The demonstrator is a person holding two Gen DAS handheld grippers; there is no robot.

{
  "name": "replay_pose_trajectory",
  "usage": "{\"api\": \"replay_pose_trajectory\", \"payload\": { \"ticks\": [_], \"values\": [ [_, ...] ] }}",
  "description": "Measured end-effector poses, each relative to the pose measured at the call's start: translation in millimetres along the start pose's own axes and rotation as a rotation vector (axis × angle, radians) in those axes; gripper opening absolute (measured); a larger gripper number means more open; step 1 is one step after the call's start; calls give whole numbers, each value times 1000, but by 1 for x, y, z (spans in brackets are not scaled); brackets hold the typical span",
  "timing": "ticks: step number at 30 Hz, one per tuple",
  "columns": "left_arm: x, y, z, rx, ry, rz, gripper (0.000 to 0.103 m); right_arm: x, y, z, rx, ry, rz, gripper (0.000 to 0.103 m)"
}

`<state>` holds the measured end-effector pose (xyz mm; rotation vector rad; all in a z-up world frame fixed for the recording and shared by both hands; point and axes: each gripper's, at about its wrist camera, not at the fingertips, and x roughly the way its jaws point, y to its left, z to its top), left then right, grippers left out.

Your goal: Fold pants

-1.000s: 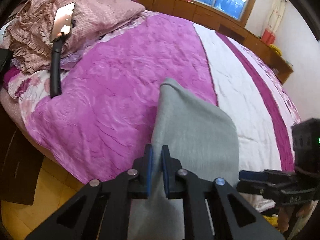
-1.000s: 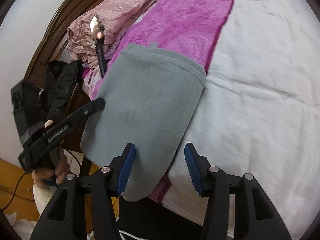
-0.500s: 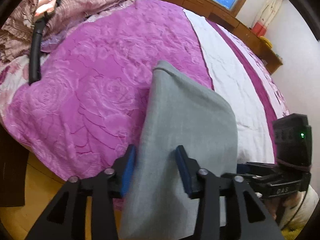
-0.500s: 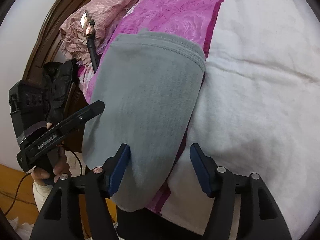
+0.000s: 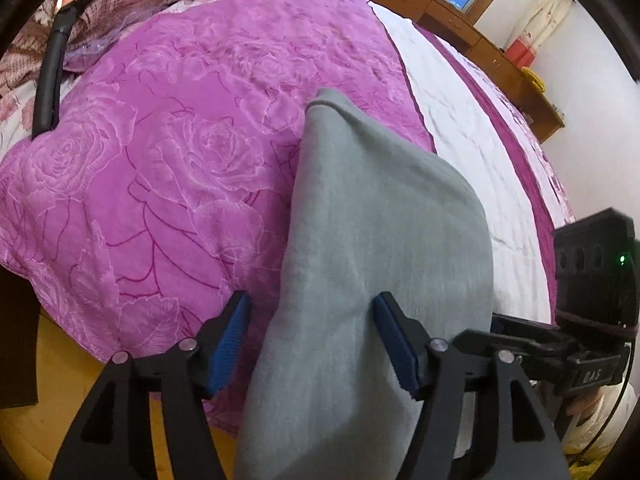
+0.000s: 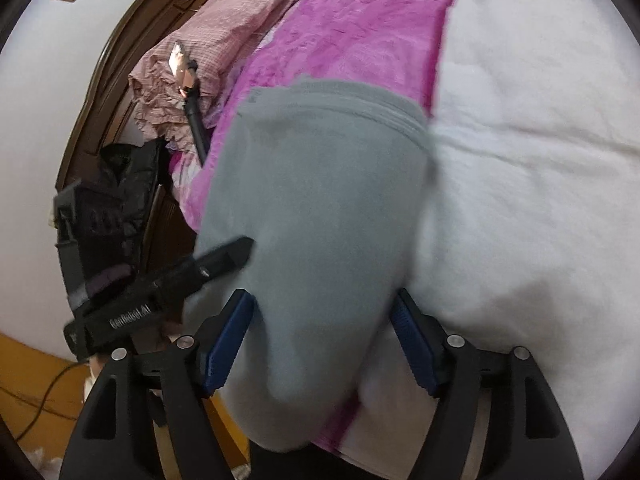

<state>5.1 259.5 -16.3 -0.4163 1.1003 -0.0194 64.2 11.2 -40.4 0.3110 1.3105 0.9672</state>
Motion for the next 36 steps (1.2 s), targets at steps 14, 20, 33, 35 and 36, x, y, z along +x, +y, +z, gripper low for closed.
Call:
{"api": "replay_pose_trajectory", "payload": {
  "ticks": [14,20,33,35,36],
  "values": [
    [-23,-32,-5,-53,-80,8,39,-39,25,0,-73,-98,-2,18],
    [-36,-74,-5,-16,-111,-68,37,-93,26,-4,-121,-171,-13,18],
    [-6,-208,22,182,-108,-131,33,-202,-22,5,-157,-262,-167,18],
    [2,-224,24,212,-108,-138,33,-213,-34,8,-149,-268,-184,18],
    [7,-233,26,230,-109,-136,33,-219,-42,9,-142,-276,-188,18]
  ]
}}
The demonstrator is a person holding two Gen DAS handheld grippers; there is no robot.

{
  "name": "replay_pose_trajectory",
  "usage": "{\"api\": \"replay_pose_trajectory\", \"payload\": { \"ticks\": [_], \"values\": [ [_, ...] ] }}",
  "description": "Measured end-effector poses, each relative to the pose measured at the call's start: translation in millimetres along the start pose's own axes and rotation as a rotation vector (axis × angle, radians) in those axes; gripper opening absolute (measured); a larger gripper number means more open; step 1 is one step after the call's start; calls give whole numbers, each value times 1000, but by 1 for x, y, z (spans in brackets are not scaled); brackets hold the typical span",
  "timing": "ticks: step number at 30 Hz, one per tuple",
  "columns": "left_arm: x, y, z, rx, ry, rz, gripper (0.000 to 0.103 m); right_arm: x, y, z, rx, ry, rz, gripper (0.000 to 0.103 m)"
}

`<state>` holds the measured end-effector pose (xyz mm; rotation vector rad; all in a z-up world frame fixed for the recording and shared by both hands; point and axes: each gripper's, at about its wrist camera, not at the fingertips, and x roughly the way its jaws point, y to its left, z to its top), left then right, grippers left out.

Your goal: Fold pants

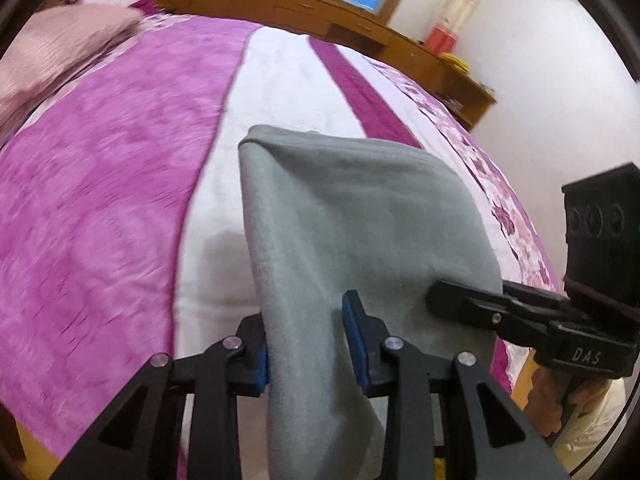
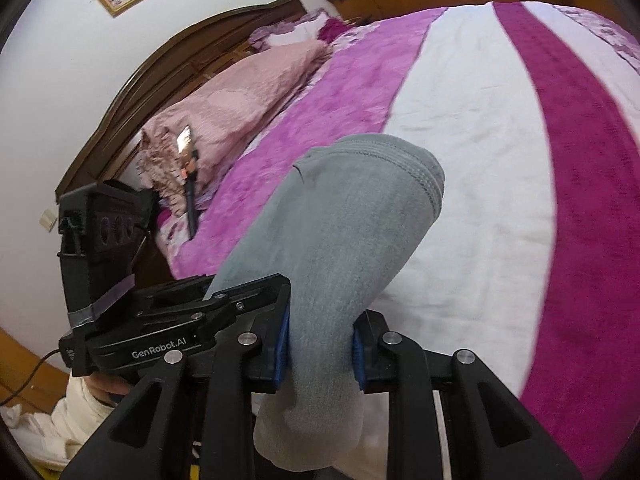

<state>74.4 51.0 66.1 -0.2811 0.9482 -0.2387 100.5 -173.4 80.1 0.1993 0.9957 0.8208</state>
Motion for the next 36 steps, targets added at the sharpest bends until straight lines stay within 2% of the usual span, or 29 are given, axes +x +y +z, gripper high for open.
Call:
{"api": "replay_pose_trajectory", "payload": {
  "ticks": [6,9,14,18,20,22,23,27,31,36],
  "values": [
    [43,-27,11,70,33,7,32,-5,-38,7,28,-18,-46,18],
    [66,-30,18,71,54,3,32,-1,-53,12,23,-14,-68,18],
    [103,-37,34,139,78,8,32,11,-74,31,-33,-6,-136,18],
    [124,-35,39,148,96,13,32,27,-103,39,4,14,-182,18],
    [133,-30,35,149,94,5,34,36,-120,37,40,33,-205,20],
    [140,-25,30,159,86,-10,43,49,-136,33,68,80,-246,23],
    [141,-23,30,157,85,-11,45,54,-143,30,81,92,-251,27],
    [137,-18,32,119,89,-16,45,52,-149,29,113,65,-239,30],
    [114,-24,28,170,66,55,45,40,-135,28,87,51,-309,31],
    [86,-25,7,219,43,132,45,5,-110,13,75,-20,-369,32]
  ]
}}
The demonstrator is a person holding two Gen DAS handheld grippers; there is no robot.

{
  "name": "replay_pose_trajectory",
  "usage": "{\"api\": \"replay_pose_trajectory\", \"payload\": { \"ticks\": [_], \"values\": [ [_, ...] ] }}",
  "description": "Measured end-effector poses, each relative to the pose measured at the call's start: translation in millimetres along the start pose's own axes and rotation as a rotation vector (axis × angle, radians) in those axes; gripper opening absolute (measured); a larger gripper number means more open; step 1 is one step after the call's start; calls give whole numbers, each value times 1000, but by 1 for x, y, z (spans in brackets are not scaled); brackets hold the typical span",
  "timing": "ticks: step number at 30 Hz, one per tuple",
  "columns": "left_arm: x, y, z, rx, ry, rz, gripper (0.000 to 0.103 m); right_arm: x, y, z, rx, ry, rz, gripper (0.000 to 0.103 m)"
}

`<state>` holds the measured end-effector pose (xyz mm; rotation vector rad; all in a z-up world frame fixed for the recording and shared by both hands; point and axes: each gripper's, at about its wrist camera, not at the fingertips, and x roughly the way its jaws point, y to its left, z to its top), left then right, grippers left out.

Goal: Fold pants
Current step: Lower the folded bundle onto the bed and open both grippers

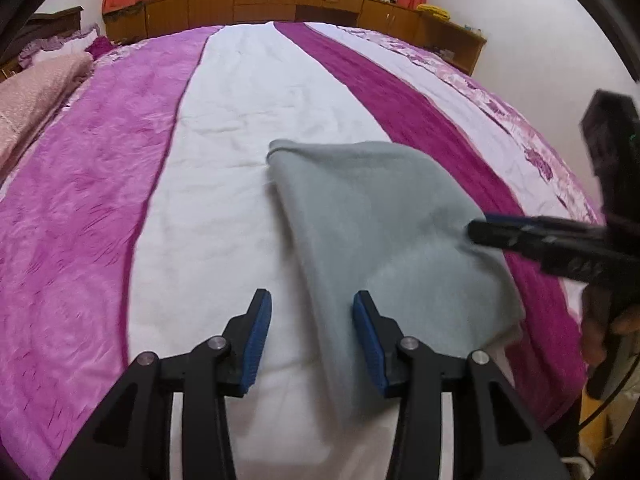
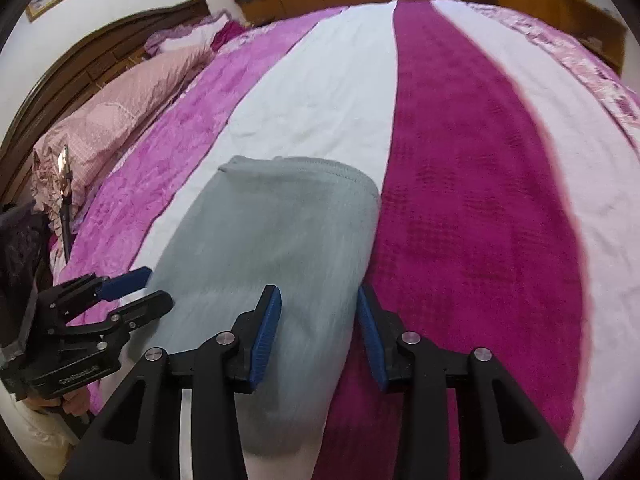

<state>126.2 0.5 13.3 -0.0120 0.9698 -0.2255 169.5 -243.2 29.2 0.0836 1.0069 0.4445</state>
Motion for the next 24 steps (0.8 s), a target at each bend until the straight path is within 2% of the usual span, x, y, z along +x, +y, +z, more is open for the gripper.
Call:
{"api": "replay_pose_trajectory", "payload": {
  "ticks": [4,7,9,14,16,24],
  "values": [
    [-5,1,-17,-18,-8,20,45,-31,1,-19,32,-36,-26,32],
    [5,5,-25,-57,18,40,45,-38,1,-36,77,-41,0,32],
    [9,6,-28,-72,21,48,46,-31,4,-46,77,-22,20,32],
    [9,7,-36,-98,11,56,47,-3,3,-61,63,18,-39,32],
    [3,7,-38,-105,11,60,47,0,-2,-64,97,26,-25,32],
    [-21,-8,-55,-99,2,131,47,-42,9,-77,65,-85,-43,34]
  ]
}}
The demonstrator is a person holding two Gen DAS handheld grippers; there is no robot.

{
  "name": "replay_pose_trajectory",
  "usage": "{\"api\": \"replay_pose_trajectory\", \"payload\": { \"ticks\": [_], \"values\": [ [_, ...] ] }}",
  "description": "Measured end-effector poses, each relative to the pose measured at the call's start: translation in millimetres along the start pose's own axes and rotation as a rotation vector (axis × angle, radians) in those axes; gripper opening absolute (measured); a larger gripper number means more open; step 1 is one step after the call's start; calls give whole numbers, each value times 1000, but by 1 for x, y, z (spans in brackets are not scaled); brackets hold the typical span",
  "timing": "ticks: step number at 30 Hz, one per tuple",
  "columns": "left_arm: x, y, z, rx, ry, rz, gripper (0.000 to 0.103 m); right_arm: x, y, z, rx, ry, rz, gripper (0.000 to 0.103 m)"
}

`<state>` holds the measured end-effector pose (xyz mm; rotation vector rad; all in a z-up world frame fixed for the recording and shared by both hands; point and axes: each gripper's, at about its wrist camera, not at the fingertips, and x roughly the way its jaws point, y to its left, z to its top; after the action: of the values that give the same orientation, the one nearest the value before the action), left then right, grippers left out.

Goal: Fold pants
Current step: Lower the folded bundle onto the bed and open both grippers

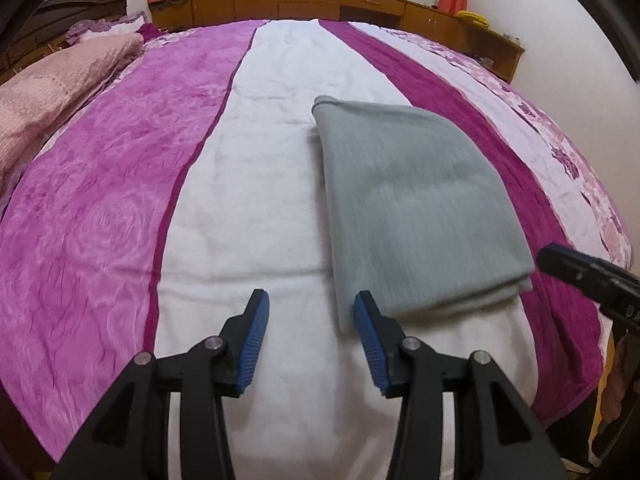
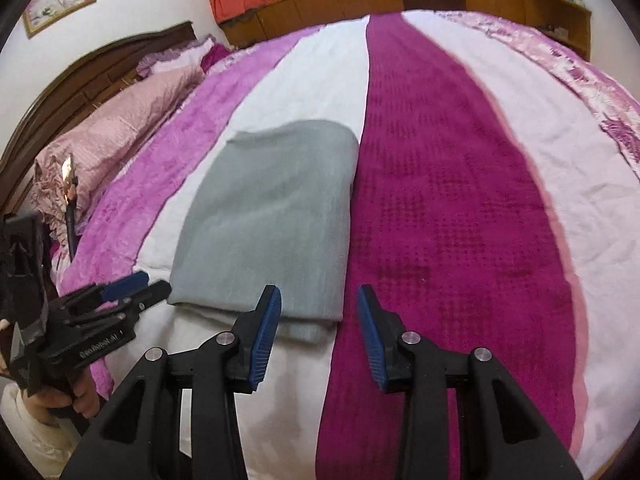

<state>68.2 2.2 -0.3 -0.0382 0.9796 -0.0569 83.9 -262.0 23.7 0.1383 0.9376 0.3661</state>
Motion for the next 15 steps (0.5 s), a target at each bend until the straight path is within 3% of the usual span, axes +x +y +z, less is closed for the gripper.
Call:
{"api": "replay_pose_trajectory", "payload": {
  "ticks": [3,7,8,15],
  "values": [
    [-3,-4,-11,-24,31,-23,50,-7,1,-9,8,14,-29,36],
    [-2,-6,-19,-47,43,-7,76,-9,-1,-22,21,20,-45,65],
    [-1,-5,-21,-53,45,1,78,-9,0,-25,23,15,-49,72],
    [13,-9,-30,-56,77,53,81,16,1,-43,5,85,-93,76]
  ]
}}
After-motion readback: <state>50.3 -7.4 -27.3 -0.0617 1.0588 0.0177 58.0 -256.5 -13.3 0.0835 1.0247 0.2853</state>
